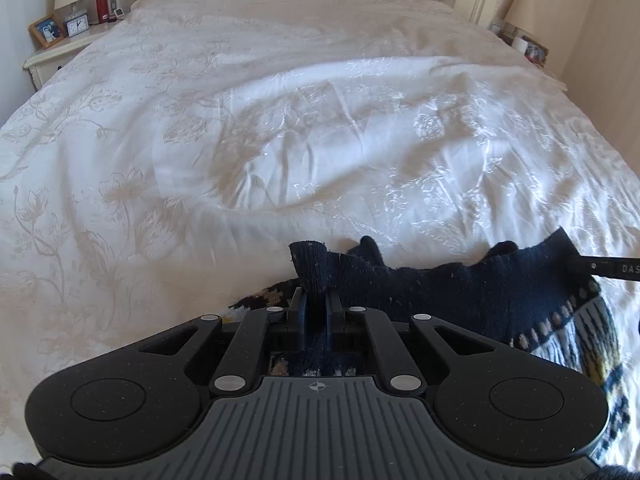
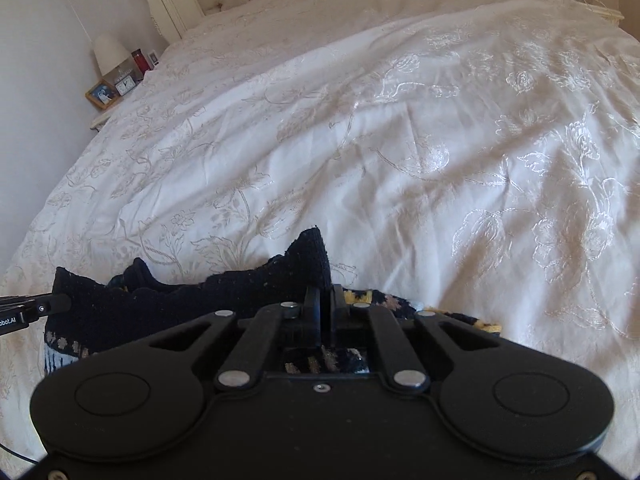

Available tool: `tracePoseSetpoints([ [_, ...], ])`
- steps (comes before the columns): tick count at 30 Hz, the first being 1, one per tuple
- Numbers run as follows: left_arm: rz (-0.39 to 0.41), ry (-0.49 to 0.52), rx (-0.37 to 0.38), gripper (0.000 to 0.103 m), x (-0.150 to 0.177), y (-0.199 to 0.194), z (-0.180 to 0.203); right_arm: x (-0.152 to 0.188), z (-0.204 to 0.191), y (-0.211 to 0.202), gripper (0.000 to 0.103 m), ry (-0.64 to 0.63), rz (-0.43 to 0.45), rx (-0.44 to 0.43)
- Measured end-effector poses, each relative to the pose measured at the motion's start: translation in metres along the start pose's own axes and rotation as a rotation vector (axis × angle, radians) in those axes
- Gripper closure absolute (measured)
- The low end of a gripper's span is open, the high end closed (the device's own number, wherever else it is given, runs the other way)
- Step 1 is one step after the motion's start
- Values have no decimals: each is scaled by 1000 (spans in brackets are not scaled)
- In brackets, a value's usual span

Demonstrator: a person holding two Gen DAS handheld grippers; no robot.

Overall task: Fold small clothes
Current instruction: 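Lift the hem with both tools and fold it over toward the collar, then open both tools and release the folded hem onto the sweater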

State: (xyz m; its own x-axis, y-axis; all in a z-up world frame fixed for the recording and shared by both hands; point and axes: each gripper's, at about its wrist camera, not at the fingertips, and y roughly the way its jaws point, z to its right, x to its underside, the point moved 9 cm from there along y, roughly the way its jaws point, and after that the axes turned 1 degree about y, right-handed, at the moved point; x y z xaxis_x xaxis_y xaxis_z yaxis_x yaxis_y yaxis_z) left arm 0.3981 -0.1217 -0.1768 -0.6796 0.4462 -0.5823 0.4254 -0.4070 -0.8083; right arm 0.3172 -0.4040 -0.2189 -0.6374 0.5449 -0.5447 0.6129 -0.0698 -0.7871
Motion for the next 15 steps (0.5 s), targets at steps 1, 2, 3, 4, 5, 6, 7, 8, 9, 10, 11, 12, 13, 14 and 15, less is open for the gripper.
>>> tracePoseSetpoints([
  [1, -27, -7, -3, 95, 2, 13, -2, 1, 1, 9, 92, -6, -14, 16],
  [2, -47, 0, -16, 95, 4, 23, -3, 3, 3, 19, 92, -12, -32, 34],
  [3, -63, 19, -31, 94, 7, 32, -3, 8, 5, 32, 92, -20, -65, 56],
  [4, -81, 57, -51, 94, 13, 41, -3, 12, 6, 41, 92, -26, -88, 71],
  [5, -89, 85, -66, 93, 15, 46, -1, 14, 6, 46, 92, -36, -99, 84],
  [6, -94, 114, -82, 90, 18, 50, 0, 16, 6, 50, 92, -52, -107, 94],
  [7, -97, 125, -86, 90, 19, 51, 1, 17, 5, 52, 91, -64, -113, 102],
  [8, -95, 130, -88, 89, 19, 49, 1, 17, 4, 51, 89, -70, -116, 105],
  [9, -94, 123, -89, 85, 17, 45, 0, 16, 4, 49, 88, -71, -117, 103],
  [10, -88, 107, -93, 80, 15, 38, -2, 14, 5, 45, 80, -71, -113, 108],
  [11, -78, 88, -101, 78, 13, 31, -4, 13, 6, 39, 58, -70, -102, 126],
  [12, -64, 65, -106, 77, 10, 21, -7, 10, 8, 32, 47, -67, -82, 140],
  [13, -50, 45, -102, 76, 7, 12, -9, 8, 8, 23, 30, -61, -49, 137],
  [14, -38, 26, -95, 75, 5, 2, -11, 7, 8, 14, 24, -55, -15, 129],
  [15, -30, 11, -88, 71, 4, -7, -11, 5, 6, 0, 24, -46, 21, 116],
])
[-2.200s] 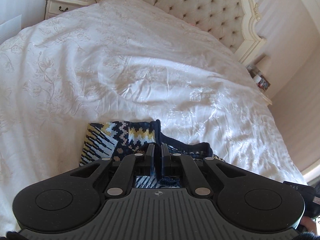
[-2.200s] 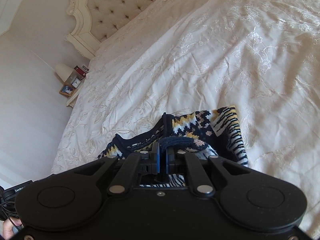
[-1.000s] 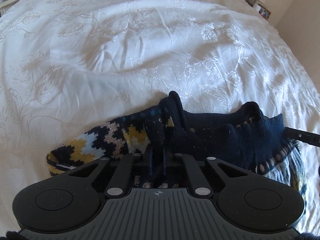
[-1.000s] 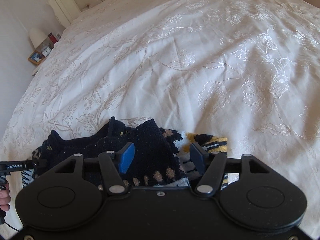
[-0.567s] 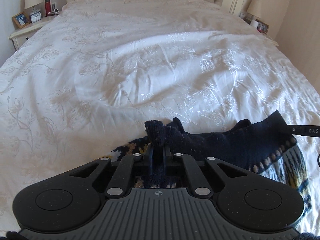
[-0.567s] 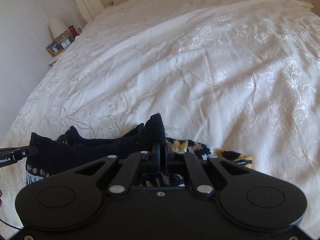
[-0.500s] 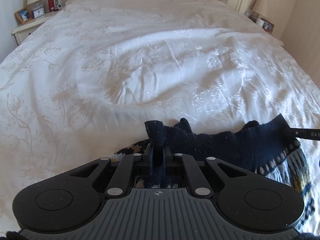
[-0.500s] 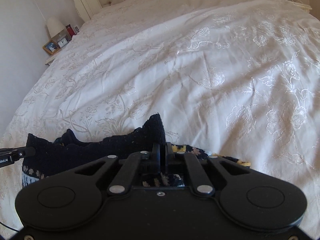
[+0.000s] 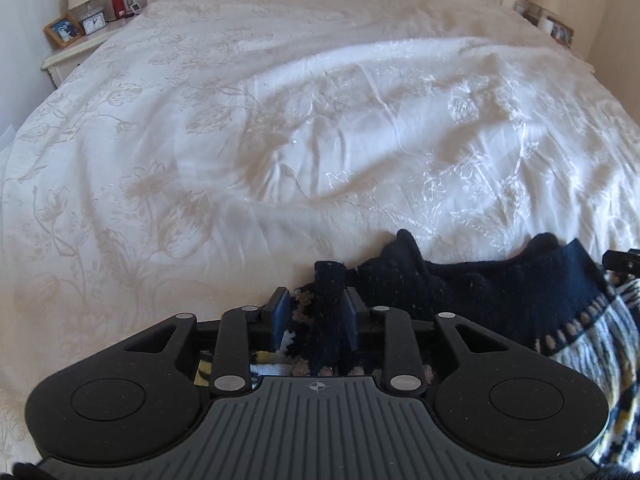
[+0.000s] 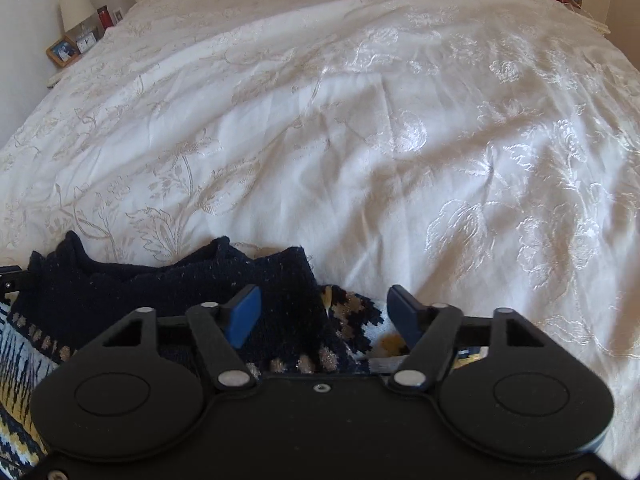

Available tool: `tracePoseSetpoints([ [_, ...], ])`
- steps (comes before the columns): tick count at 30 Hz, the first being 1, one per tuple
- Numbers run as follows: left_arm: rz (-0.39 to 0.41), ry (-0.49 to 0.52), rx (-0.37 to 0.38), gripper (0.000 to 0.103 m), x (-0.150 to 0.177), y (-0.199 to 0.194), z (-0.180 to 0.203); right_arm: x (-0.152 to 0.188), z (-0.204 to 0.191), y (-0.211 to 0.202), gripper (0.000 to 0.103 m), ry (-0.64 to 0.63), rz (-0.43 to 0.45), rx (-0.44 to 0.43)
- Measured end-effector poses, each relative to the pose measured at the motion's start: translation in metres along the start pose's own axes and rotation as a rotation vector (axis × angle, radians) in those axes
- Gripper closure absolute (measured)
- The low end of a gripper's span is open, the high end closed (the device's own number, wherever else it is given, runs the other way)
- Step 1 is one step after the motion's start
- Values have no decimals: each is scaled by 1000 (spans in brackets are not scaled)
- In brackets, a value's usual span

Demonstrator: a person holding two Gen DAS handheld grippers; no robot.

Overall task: Fold small clothes
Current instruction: 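Open both tools and release the folded hem onto the sweater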

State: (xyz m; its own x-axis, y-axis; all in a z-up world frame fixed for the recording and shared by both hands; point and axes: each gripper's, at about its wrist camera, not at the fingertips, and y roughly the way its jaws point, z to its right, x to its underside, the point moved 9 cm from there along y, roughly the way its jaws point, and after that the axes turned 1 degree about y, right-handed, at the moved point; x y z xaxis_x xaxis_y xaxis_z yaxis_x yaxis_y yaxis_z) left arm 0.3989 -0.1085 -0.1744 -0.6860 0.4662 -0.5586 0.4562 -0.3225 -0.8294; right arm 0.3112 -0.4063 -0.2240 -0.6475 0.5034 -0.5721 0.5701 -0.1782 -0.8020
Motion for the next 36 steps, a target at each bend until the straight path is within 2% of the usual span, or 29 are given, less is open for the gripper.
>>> tracePoseSetpoints([
  [1, 5, -11, 8, 64, 1, -11, 0, 1, 0, -9, 23, 6, 13, 0],
  [5, -10, -6, 28, 58, 21, -41, 8, 19, -9, -37, 5, 8, 15, -2],
  [12, -126, 111, 34, 57, 102, -57, 34, 79, -35, -64, 1, -65, -75, 6],
  [16, -191, 127, 1, 57, 144, -51, 31, 117, -38, -65, 1, -137, -148, 78],
  [20, -223, 108, -31, 54, 169, -42, 14, 153, -5, -57, 1, -90, -268, 215],
  [21, -227, 101, -29, 47, 172, -39, 10, 159, 6, -55, 1, -50, -290, 234],
  [22, -235, 94, -40, 37, 174, -36, 7, 165, 17, -55, 1, 8, -308, 241],
  [26, -266, -15, -34, 25, 174, -27, -7, 177, 43, -59, 1, 236, -333, 208],
  [32, -236, -40, -43, 14, 177, -22, -12, 182, 41, -70, 1, 272, -316, 162],
  [34, -216, -63, -61, 3, 182, -22, -15, 195, 36, -77, 1, 283, -318, 141],
  [36, -199, -94, -67, 0, 186, -20, -19, 204, 34, -80, 1, 273, -317, 138],
])
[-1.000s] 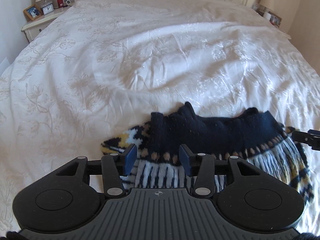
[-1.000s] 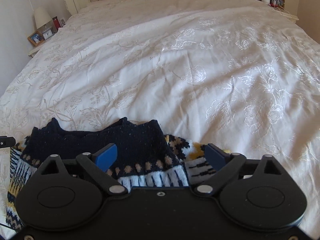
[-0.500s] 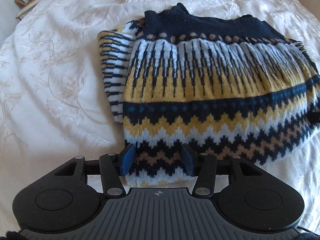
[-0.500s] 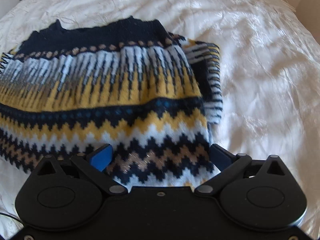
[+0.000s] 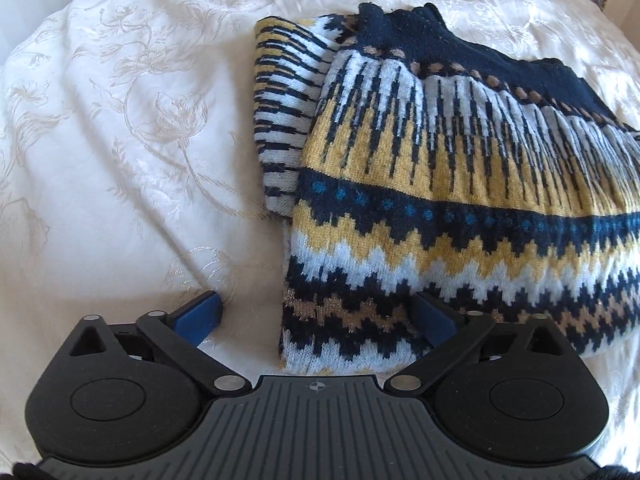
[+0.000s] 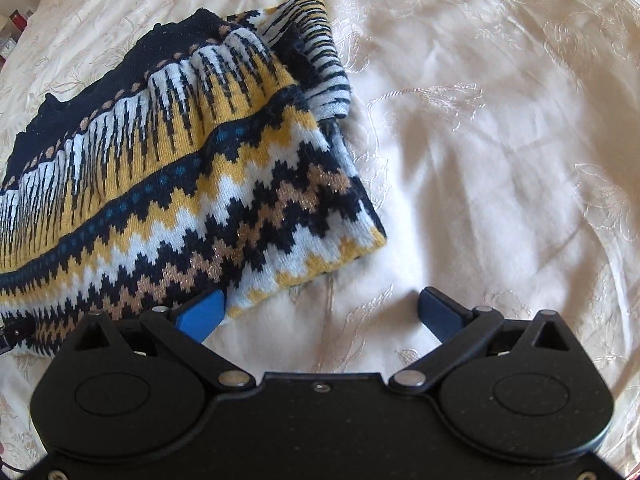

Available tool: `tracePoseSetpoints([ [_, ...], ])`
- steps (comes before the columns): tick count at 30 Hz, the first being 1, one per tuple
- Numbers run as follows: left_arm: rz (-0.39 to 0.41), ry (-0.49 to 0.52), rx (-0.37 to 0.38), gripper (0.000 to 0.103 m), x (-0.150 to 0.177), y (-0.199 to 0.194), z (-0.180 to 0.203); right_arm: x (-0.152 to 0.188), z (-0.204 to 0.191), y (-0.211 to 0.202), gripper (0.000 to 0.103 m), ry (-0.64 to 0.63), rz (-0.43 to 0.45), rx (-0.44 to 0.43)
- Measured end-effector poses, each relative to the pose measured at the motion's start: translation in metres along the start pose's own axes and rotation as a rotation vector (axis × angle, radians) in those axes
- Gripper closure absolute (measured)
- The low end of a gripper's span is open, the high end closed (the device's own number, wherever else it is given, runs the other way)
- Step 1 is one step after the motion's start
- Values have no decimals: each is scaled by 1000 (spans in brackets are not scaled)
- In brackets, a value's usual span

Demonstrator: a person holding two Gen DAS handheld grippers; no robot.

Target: Fold small clothes

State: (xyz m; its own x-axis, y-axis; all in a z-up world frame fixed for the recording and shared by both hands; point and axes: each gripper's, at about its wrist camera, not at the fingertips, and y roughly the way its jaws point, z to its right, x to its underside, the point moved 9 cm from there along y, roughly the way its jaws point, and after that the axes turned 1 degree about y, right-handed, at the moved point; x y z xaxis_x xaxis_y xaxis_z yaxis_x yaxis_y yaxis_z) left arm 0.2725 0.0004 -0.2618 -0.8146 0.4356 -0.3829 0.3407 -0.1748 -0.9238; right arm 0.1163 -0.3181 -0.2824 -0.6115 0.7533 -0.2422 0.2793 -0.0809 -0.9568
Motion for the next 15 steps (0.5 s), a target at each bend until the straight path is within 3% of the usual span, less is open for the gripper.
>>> tracePoseSetpoints([
  [7, 55, -24, -14, 0, 15, -6, -3, 15, 4, 7, 0, -96, -9, 4],
  [12, -15, -117, -40, 0, 27, -19, 6, 22, 9, 7, 0, -108, 20, -15],
  [15, -48, -133, -16, 0, 28, -39, 18, 27, 10, 5, 0, -132, 49, -29],
])
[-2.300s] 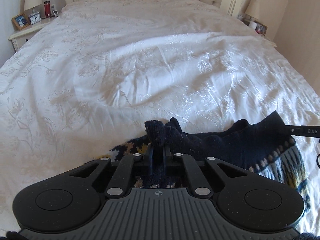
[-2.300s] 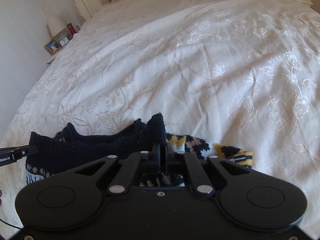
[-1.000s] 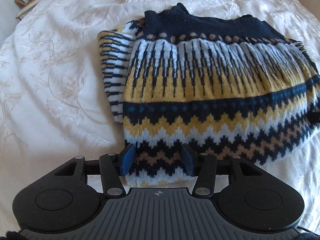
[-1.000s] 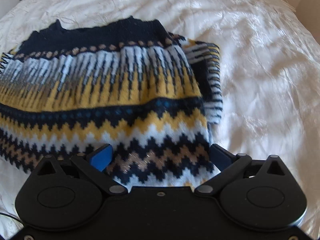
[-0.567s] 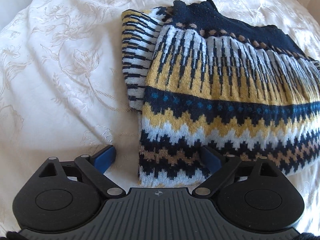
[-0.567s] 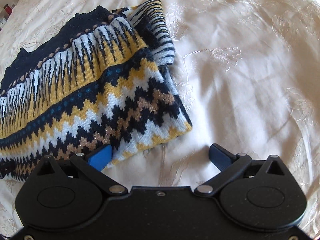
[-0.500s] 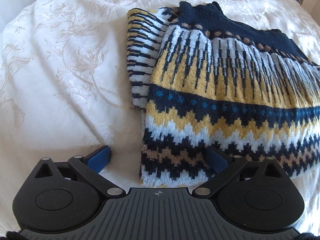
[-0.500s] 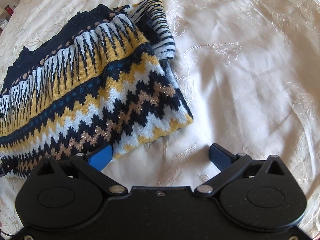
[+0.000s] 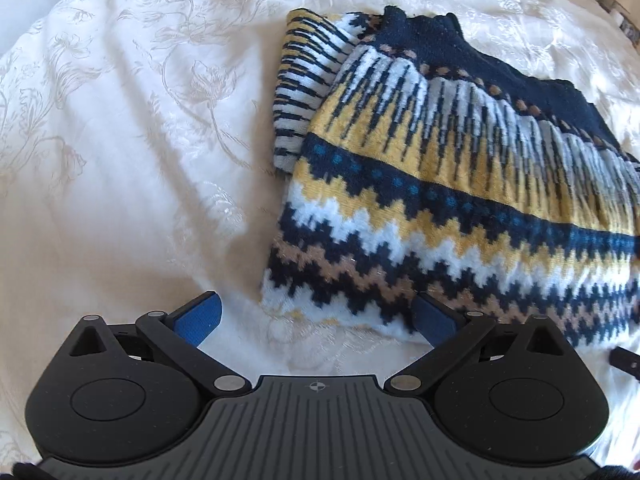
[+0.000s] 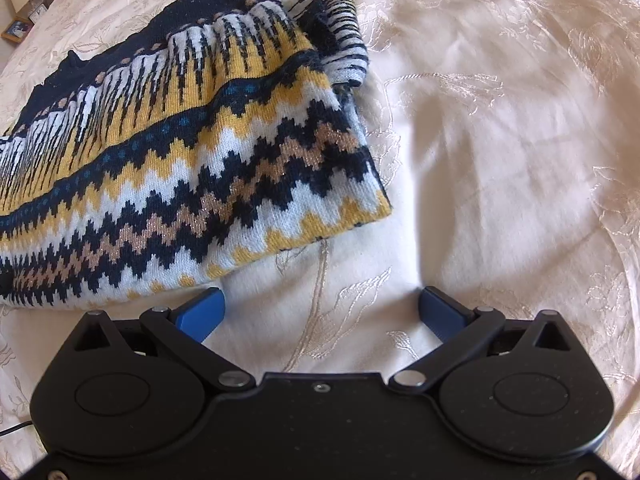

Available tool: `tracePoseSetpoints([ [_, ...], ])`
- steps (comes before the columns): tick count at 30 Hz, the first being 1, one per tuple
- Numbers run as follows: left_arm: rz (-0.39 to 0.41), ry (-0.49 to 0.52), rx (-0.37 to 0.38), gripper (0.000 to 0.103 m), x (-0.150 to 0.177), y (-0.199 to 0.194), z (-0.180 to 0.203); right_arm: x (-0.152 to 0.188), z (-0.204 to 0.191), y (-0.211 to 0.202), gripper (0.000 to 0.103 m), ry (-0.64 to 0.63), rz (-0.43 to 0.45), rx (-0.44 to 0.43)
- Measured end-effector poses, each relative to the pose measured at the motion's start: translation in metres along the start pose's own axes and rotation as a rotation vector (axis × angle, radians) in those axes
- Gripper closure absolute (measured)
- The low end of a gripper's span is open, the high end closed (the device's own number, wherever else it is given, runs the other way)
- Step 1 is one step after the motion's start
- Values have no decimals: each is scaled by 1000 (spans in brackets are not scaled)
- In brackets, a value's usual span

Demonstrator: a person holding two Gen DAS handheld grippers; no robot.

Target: Fold small clothes

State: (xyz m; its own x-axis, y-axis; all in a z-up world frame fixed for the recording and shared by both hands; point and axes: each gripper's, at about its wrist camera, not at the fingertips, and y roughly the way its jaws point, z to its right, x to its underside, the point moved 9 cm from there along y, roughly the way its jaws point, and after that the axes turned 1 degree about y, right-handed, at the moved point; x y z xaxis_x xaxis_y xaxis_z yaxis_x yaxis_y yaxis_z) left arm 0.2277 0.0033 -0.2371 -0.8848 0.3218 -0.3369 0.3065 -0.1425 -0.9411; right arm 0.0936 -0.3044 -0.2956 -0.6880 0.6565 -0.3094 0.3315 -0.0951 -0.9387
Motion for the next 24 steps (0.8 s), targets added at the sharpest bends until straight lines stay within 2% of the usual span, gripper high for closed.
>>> tracePoseSetpoints([
  [4, 53, 68, 0, 0, -6, -24, 27, 7, -3, 1, 0, -61, 37, -17],
  [10, 113, 178, 30, 0, -48, -39, 88, 27, 1, -9, 0, -117, 61, -53],
  [14, 105, 178, 46, 0, -72, -27, 116, 30, 5, -12, 0, -144, 47, -89],
  [18, 95, 175, 28, 0, -91, -10, 135, 34, 12, -17, 0, -154, 30, -133],
  [24, 68, 196, -54, 1, -103, 18, 147, 24, 20, -24, 0, -141, -42, -198],
])
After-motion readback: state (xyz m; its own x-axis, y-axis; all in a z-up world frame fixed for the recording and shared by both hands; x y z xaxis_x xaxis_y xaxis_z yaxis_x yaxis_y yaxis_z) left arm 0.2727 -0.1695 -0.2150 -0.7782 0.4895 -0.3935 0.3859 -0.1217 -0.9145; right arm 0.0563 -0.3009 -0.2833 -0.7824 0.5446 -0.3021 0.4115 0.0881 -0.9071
